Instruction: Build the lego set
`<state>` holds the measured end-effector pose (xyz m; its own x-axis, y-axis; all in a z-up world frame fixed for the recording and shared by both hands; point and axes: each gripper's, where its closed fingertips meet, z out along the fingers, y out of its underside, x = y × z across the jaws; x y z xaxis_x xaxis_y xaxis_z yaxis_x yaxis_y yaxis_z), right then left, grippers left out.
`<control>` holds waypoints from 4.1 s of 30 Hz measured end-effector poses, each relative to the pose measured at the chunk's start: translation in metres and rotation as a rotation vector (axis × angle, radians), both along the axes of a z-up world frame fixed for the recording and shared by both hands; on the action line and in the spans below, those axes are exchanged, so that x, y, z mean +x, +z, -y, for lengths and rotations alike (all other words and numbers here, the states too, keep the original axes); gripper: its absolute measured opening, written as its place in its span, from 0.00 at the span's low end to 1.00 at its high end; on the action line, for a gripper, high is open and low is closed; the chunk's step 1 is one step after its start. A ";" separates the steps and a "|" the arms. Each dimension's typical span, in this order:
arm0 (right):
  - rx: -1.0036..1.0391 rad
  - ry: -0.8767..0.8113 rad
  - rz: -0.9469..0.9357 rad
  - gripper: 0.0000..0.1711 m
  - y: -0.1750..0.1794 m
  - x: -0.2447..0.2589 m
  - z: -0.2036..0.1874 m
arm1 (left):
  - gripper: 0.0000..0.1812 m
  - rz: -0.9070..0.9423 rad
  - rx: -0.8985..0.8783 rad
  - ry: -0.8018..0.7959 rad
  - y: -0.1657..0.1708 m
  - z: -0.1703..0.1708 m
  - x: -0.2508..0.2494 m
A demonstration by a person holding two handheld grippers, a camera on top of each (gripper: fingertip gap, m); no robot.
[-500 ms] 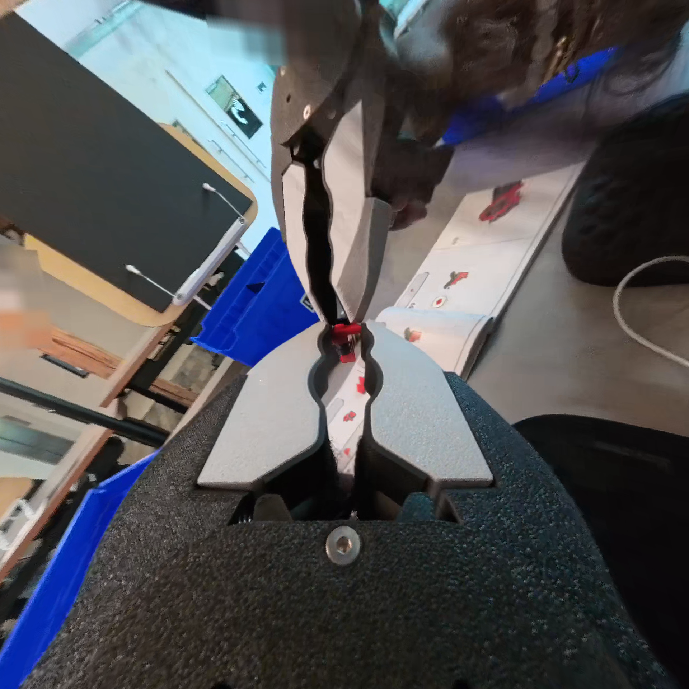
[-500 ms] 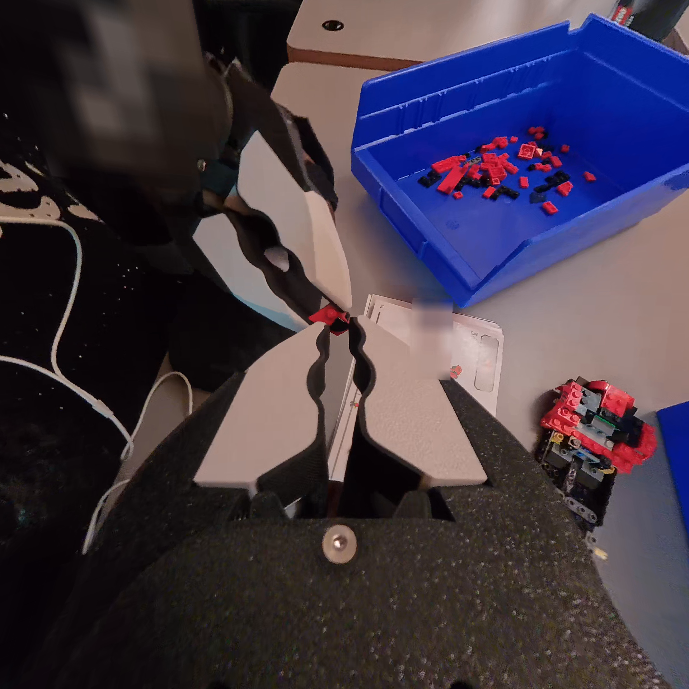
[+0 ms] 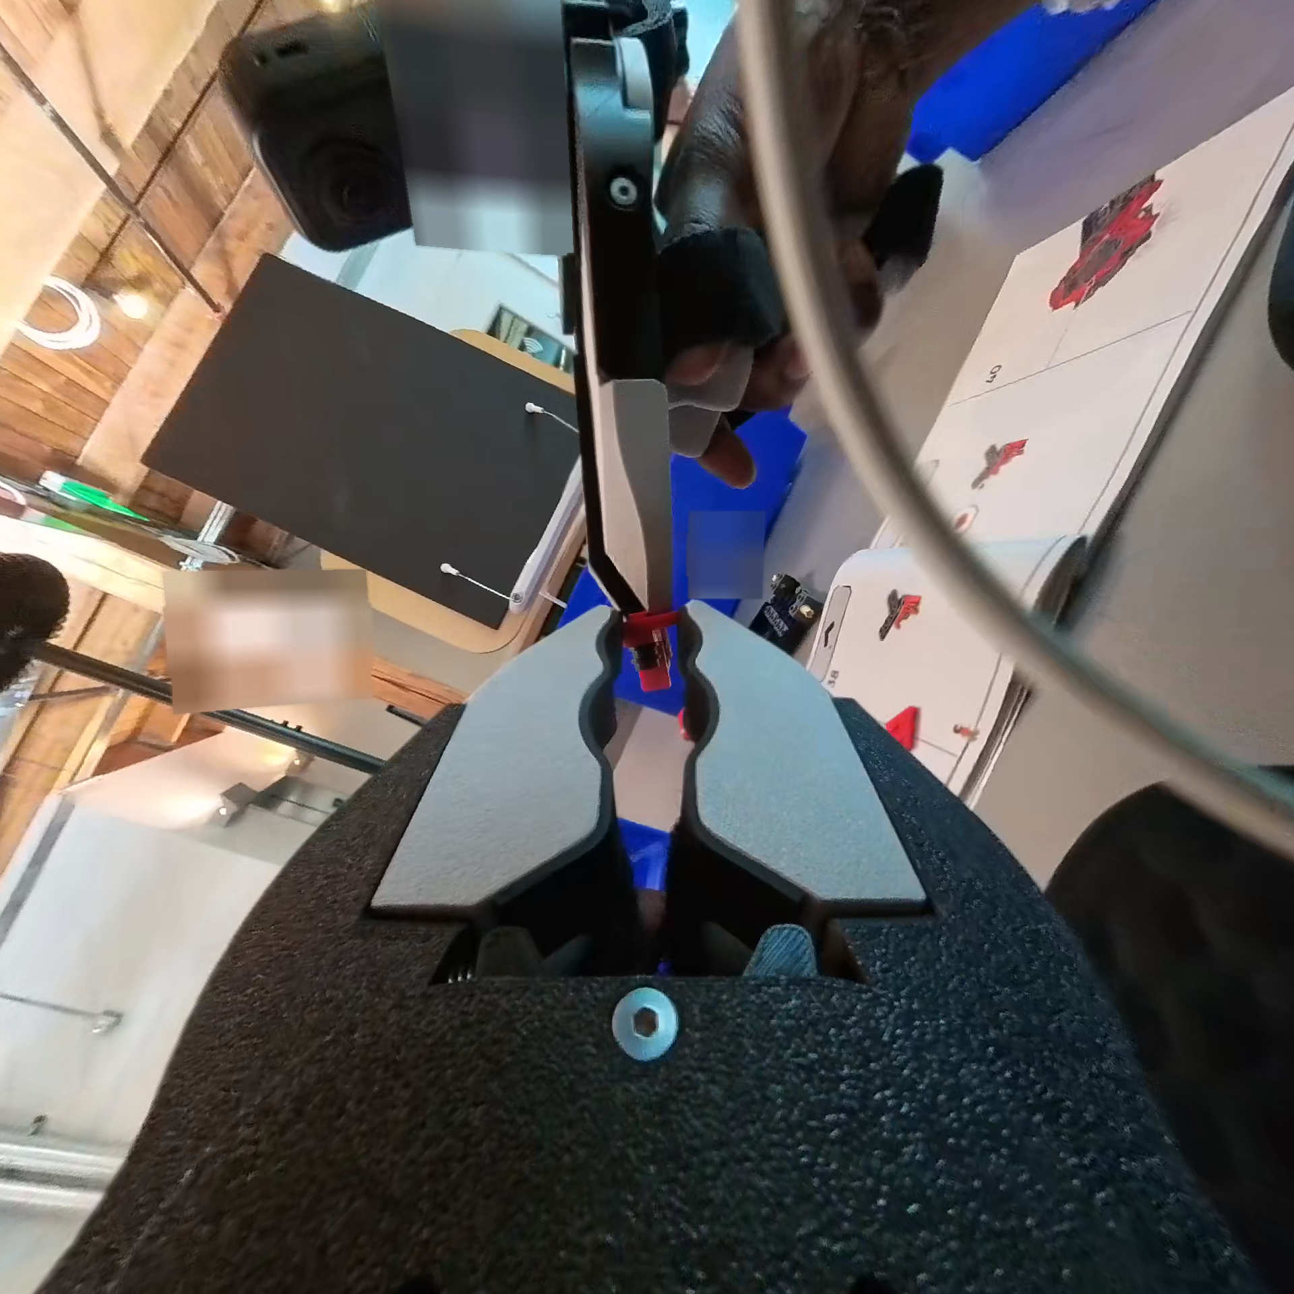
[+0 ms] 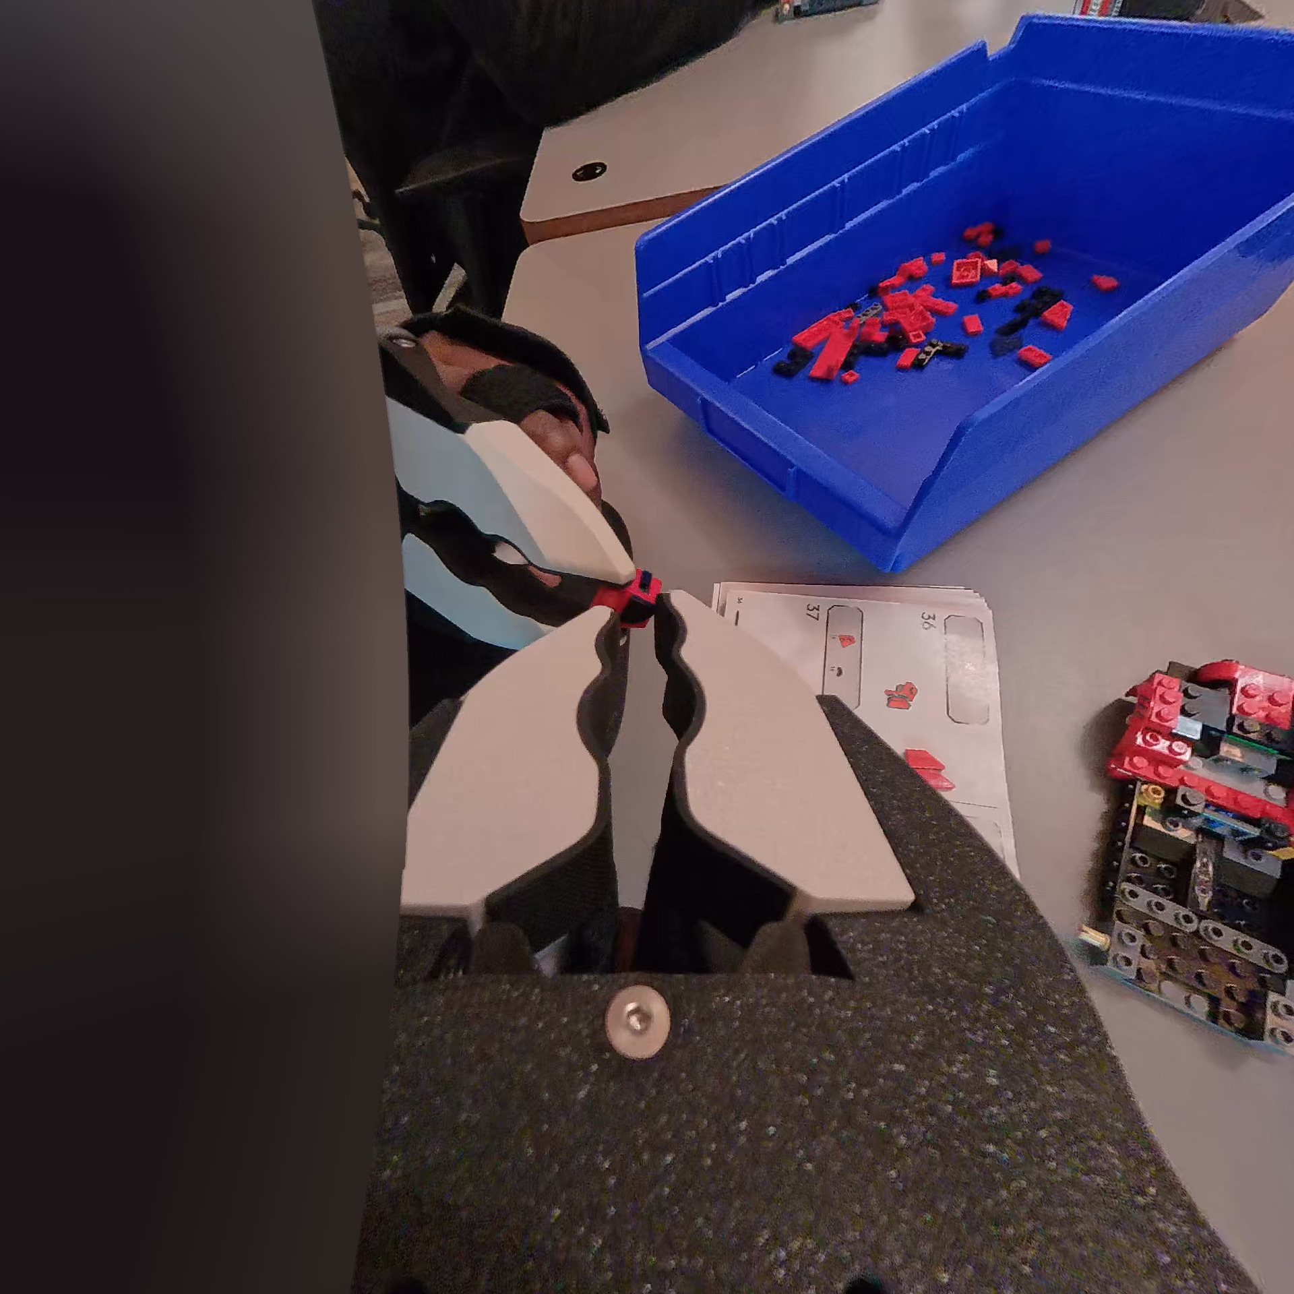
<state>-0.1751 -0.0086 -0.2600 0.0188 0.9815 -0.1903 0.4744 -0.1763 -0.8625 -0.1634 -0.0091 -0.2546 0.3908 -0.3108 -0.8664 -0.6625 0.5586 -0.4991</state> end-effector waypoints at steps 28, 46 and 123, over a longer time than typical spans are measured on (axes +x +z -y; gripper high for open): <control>0.174 0.060 -0.329 0.10 0.048 -0.019 0.010 | 0.08 1.151 -0.682 -0.707 0.055 0.012 -0.038; 0.226 0.079 -0.308 0.08 0.041 -0.024 0.016 | 0.08 1.201 -0.825 -0.814 0.048 0.014 -0.029; 0.163 -0.520 -0.590 0.04 0.039 0.113 -0.096 | 0.22 0.618 -0.607 -0.707 0.022 -0.033 0.080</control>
<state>-0.0620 0.0878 -0.2215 0.4226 0.8909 -0.1665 -0.1761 -0.0995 -0.9793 -0.0833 0.0240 -0.2330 0.2702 -0.9388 -0.2136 0.1638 0.2635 -0.9507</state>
